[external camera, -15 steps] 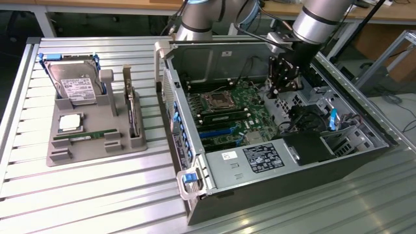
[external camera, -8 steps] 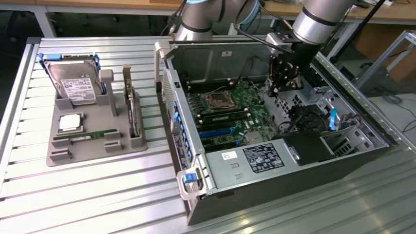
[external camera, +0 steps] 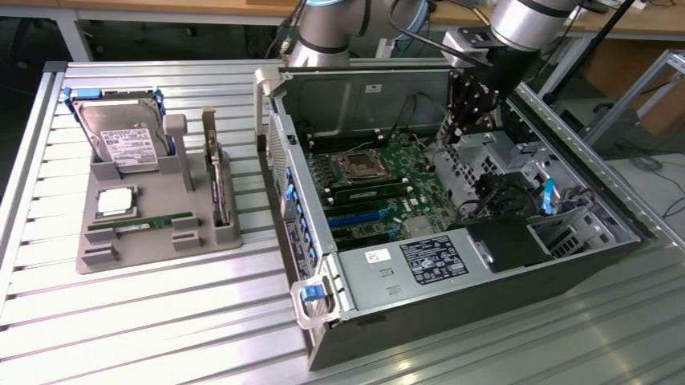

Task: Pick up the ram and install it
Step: 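Press down the ram until it locks into place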

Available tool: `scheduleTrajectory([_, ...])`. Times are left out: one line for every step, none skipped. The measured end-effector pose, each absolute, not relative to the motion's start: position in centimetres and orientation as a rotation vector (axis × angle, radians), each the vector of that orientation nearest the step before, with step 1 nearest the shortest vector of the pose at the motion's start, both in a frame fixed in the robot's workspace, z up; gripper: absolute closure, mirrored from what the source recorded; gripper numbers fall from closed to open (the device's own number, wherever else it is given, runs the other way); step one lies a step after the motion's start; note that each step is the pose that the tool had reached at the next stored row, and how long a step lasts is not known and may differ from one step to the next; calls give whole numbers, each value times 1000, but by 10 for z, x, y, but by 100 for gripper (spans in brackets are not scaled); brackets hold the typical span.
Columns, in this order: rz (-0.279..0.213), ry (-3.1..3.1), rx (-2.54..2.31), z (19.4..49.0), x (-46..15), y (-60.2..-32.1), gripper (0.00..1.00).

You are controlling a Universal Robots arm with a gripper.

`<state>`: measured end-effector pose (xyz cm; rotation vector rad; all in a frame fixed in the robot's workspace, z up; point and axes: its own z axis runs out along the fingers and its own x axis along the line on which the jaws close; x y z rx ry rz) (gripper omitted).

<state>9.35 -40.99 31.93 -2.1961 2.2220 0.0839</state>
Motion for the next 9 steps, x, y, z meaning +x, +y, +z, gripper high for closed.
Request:
scheduleTrajectory([84,2222,-2196,319,93,-410,90])
scheduleTrajectory([84,2222,-2196,319,92,-410,90])
scheduleTrajectory([84,2222,-2196,315,90,-410,90])
scheduleTrajectory([84,2222,-2196,309,88,-411,90])
scheduleTrajectory([84,2222,-2196,303,83,-411,90])
scheduleTrajectory([84,2222,-2196,298,78,-411,90])
scheduleTrajectory([84,2222,-2196,293,70,-411,90])
scheduleTrajectory([84,2222,-2196,287,64,-411,90])
scheduleTrajectory([84,2222,-2196,283,57,-412,90])
